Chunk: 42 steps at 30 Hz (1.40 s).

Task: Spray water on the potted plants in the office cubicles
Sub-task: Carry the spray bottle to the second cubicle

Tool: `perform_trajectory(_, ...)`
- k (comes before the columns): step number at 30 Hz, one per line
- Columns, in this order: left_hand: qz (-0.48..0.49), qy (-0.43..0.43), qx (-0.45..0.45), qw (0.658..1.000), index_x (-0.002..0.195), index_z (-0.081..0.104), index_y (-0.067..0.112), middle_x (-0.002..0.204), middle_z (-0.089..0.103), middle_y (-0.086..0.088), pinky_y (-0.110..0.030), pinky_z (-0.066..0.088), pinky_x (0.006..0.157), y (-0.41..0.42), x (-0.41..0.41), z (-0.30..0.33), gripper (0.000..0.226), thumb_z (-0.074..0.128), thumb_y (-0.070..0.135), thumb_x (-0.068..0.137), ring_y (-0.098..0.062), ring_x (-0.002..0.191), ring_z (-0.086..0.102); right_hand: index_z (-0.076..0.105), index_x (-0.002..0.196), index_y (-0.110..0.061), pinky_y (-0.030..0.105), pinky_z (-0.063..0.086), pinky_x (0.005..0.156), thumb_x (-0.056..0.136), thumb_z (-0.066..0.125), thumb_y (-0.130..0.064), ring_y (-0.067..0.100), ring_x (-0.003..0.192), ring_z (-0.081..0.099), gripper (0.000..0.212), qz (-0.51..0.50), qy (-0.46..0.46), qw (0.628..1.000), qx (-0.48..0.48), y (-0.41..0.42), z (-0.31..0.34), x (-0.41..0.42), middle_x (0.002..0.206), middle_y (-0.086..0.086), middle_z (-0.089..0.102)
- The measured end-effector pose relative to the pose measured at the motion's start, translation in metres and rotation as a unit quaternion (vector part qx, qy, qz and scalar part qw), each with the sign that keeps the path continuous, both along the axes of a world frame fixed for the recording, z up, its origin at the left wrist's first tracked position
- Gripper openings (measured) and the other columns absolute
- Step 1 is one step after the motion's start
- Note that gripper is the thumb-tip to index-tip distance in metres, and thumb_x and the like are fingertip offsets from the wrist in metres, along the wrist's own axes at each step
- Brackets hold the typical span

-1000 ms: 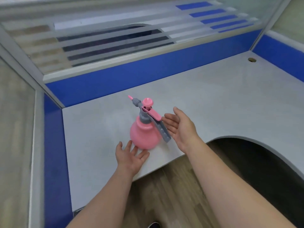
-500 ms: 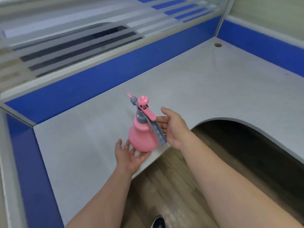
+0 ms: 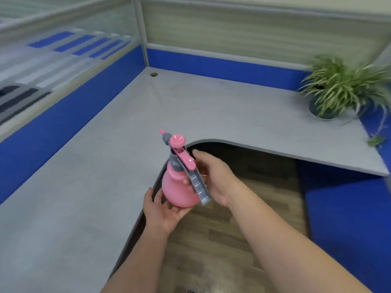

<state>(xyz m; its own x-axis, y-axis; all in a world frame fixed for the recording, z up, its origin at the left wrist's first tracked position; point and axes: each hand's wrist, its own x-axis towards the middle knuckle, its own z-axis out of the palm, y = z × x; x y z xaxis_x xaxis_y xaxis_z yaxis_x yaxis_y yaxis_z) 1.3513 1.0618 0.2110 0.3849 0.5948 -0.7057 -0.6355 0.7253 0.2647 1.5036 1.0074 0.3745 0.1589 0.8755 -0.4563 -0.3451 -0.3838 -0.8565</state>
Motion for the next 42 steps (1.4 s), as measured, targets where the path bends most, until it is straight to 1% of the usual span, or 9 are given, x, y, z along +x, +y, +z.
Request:
perform_trajectory(11,-0.259,0.029,0.09,0.961,0.132,0.064,0.026,0.137,0.065,-0.019,-0.067,0.059,0.089,-0.132,0.14,0.046,0.057,0.056,0.063,0.09,-0.044,0.119,0.066,0.072,0.11,-0.009,0.031,0.052,0.059,0.088,0.059,-0.05,0.016,0.059,0.063,0.048,-0.229,-0.111,0.963,0.092,-0.204,0.047,0.079,0.076,0.003,0.076)
perform_trajectory(17,-0.391,0.021,0.106,0.914,0.13,0.063,0.018,0.133,0.066,-0.017,-0.058,0.064,0.066,-0.255,0.171,0.074,0.059,0.052,0.063,0.092,-0.042,0.115,0.066,0.073,0.093,-0.011,0.031,0.044,0.051,0.086,0.059,-0.049,0.019,0.051,0.053,0.042,-0.363,-0.129,0.914,0.126,-0.351,0.073,0.075,0.068,0.009,0.067)
perform_trajectory(20,-0.463,0.017,0.122,0.878,0.123,0.064,0.015,0.135,0.066,-0.018,-0.066,0.053,0.1,-0.33,0.173,0.084,0.059,0.049,0.064,0.093,-0.044,0.119,0.064,0.072,0.084,-0.013,0.03,0.043,0.05,0.079,0.062,-0.055,0.019,0.048,0.051,0.043,-0.432,-0.152,0.88,0.129,-0.436,0.086,0.057,0.067,0.011,0.065)
perform_trajectory(23,-0.516,0.018,0.137,0.845,0.126,0.064,0.012,0.136,0.066,-0.019,-0.066,0.044,0.111,-0.395,0.173,0.095,0.063,0.047,0.064,0.094,-0.045,0.123,0.063,0.072,0.082,-0.013,0.028,0.042,0.047,0.076,0.063,-0.055,0.019,0.045,0.051,0.043,-0.491,-0.168,0.847,0.118,-0.505,0.097,0.038,0.063,0.009,0.065)
perform_trajectory(27,-0.586,0.014,0.148,0.796,0.13,0.064,0.012,0.141,0.064,-0.021,-0.061,0.047,0.11,-0.483,0.171,0.108,0.065,0.045,0.064,0.096,-0.043,0.129,0.061,0.074,0.076,-0.02,0.024,0.04,0.044,0.068,0.065,-0.057,0.017,0.042,0.049,0.039,-0.553,-0.185,0.805,0.105,-0.598,0.108,0.012,0.058,0.006,0.063)
perform_trajectory(31,-0.651,-0.012,0.141,0.746,0.143,0.057,0.017,0.142,0.062,-0.021,-0.06,0.056,0.083,-0.561,0.172,0.116,0.067,0.047,0.064,0.096,-0.044,0.119,0.065,0.076,0.068,-0.024,0.022,0.036,0.042,0.066,0.064,-0.057,0.017,0.04,0.045,0.035,-0.605,-0.196,0.766,0.096,-0.68,0.114,-0.014,0.057,0.007,0.062)
perform_trajectory(34,-0.701,-0.022,0.125,0.702,0.147,0.054,0.022,0.137,0.063,-0.022,-0.062,0.056,0.087,-0.62,0.169,0.119,0.066,0.05,0.062,0.095,-0.043,0.117,0.066,0.078,0.07,-0.025,0.021,0.034,0.04,0.068,0.064,-0.054,0.016,0.039,0.043,0.032,-0.647,-0.204,0.73,0.084,-0.741,0.115,-0.034,0.055,0.007,0.06)
perform_trajectory(39,-0.784,-0.028,0.108,0.61,0.137,0.054,0.021,0.135,0.066,-0.025,-0.064,0.057,0.09,-0.719,0.165,0.119,0.057,0.055,0.057,0.093,-0.044,0.113,0.07,0.079,0.075,-0.022,0.022,0.032,0.039,0.071,0.065,-0.052,0.019,0.042,0.042,0.033,-0.711,-0.205,0.67,0.056,-0.842,0.114,-0.066,0.055,0.009,0.058)
perform_trajectory(42,-0.821,-0.037,0.103,0.56,0.125,0.056,0.018,0.133,0.068,-0.025,-0.063,0.062,0.078,-0.771,0.168,0.118,0.049,0.056,0.055,0.093,-0.045,0.113,0.07,0.078,0.077,-0.023,0.021,0.032,0.037,0.074,0.065,-0.049,0.018,0.04,0.042,0.029,-0.737,-0.198,0.645,0.048,-0.892,0.114,-0.079,0.054,0.008,0.056)
